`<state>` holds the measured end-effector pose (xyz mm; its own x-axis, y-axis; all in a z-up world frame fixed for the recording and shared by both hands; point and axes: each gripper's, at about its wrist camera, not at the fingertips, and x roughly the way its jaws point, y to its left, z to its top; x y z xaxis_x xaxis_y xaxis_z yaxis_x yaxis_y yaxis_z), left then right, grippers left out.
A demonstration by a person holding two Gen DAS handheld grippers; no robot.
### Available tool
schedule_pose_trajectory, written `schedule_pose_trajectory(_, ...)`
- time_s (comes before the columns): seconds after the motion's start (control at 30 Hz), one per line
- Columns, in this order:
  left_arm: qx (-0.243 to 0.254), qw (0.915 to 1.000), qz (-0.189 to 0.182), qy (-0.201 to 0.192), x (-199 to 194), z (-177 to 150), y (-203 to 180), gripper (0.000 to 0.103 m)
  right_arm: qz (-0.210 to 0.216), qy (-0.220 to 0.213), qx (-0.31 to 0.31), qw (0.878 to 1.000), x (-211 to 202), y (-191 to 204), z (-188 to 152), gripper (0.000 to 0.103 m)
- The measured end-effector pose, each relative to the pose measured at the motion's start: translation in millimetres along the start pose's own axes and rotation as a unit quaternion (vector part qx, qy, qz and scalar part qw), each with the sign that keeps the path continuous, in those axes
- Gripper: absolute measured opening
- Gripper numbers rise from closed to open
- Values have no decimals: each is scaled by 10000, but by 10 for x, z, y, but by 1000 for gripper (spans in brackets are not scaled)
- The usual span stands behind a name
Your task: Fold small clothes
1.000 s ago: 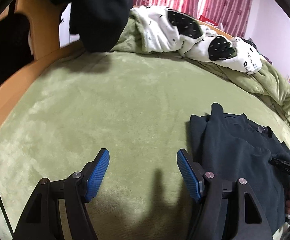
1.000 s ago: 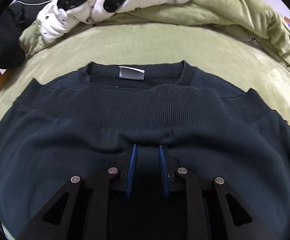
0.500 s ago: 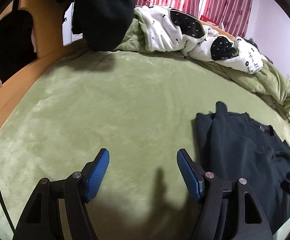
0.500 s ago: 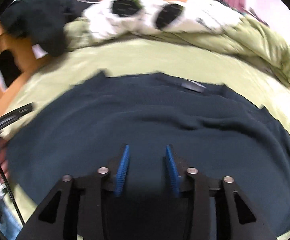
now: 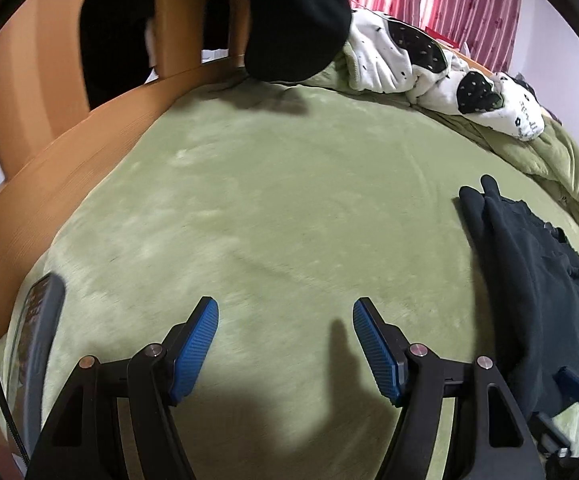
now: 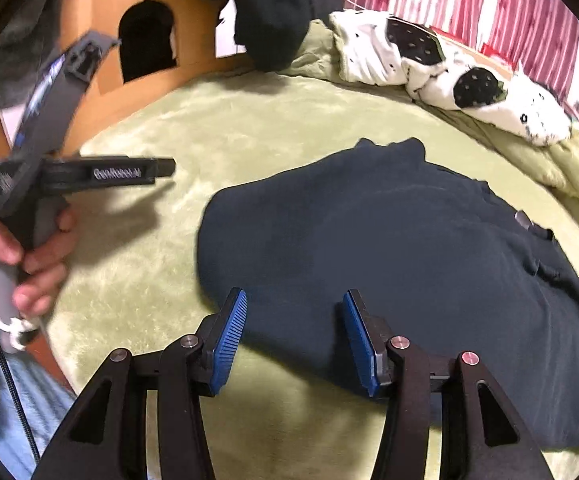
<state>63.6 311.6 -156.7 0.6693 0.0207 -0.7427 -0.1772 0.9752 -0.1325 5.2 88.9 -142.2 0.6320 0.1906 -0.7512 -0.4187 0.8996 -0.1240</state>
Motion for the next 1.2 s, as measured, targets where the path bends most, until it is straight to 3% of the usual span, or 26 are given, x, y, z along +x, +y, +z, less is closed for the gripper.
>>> schedule_pose_trajectory(0.13,-130,9998,-126,-35,-35,4,100,68,-314,39,-175,9993,134,132,-21,50)
schedule_pose_trajectory(0.27,-170,9997,-188,-71,-53,15,106,68,-465,27,-271,9985,254,193,-42,58)
schedule_pose_trajectory(0.43,-122,9997,-203,-68,-45,16,54,68,-451,32,-309,9985,222,222,-107,60)
schedule_pose_trajectory(0.47,-103,9997,-200,-63,-42,19,36,68,-426,69,-355,9984,212,236,-136,65)
schedule_pose_trajectory(0.57,-37,9998,-199,-84,-53,18,-7,68,-605,-43,-524,9968,201,317,-198,65)
schedule_pose_trajectory(0.83,76,9999,-57,-97,-52,3,-69,68,-758,-68,-216,9969,381,216,-53,65)
schedule_pose_trajectory(0.87,77,9999,-48,-93,-48,3,-76,68,-759,-71,-161,9970,415,189,-29,62)
schedule_pose_trajectory(0.97,78,9999,-5,-78,-30,2,-92,68,-930,-164,-27,9955,406,117,34,32)
schedule_pose_trajectory(1.2,239,9997,10,-81,-41,28,-313,68,-448,-325,691,9961,84,-297,151,26)
